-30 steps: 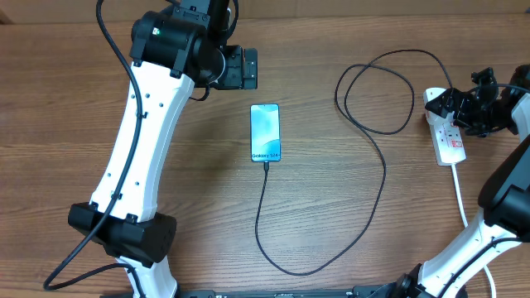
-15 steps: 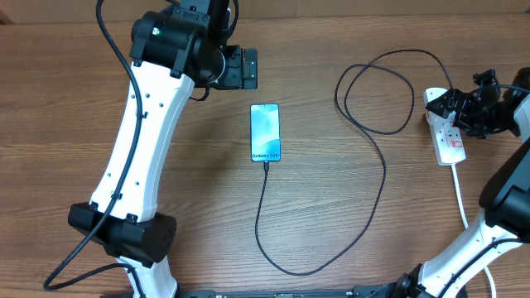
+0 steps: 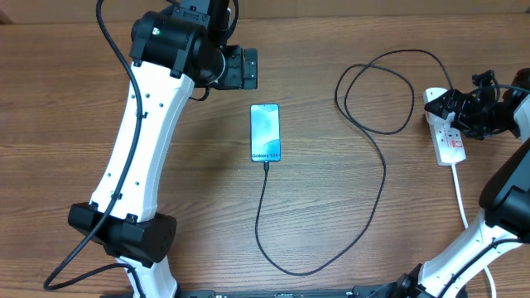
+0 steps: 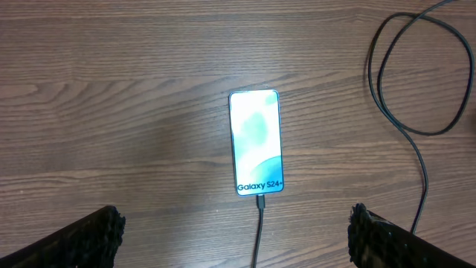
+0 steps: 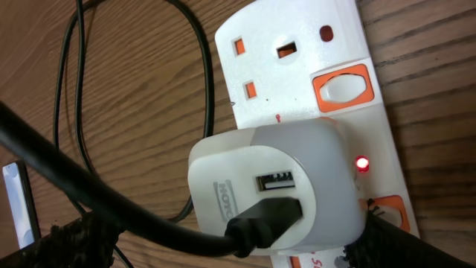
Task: Plug charger to phone and switch on socket
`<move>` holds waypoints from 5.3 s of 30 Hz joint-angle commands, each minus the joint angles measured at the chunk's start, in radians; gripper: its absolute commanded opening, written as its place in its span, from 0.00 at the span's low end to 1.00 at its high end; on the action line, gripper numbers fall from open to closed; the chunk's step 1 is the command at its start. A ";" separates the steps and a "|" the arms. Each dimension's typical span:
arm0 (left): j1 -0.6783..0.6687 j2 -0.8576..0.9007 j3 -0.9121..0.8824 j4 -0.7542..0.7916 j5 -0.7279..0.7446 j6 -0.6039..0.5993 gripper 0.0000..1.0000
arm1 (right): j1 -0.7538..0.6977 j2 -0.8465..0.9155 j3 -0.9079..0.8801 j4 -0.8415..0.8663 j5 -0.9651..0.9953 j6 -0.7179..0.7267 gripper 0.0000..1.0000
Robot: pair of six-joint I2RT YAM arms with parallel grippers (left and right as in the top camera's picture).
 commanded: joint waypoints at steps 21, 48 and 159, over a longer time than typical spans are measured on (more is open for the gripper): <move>0.005 0.005 0.000 -0.002 -0.010 0.016 1.00 | -0.066 -0.331 0.003 -0.132 0.092 0.099 1.00; 0.005 0.005 0.000 -0.002 -0.010 0.016 1.00 | -0.066 -0.637 0.000 -0.203 0.046 0.099 1.00; 0.271 -1.889 -2.264 1.474 0.048 0.397 1.00 | -0.066 -0.637 0.000 -0.203 0.046 0.099 1.00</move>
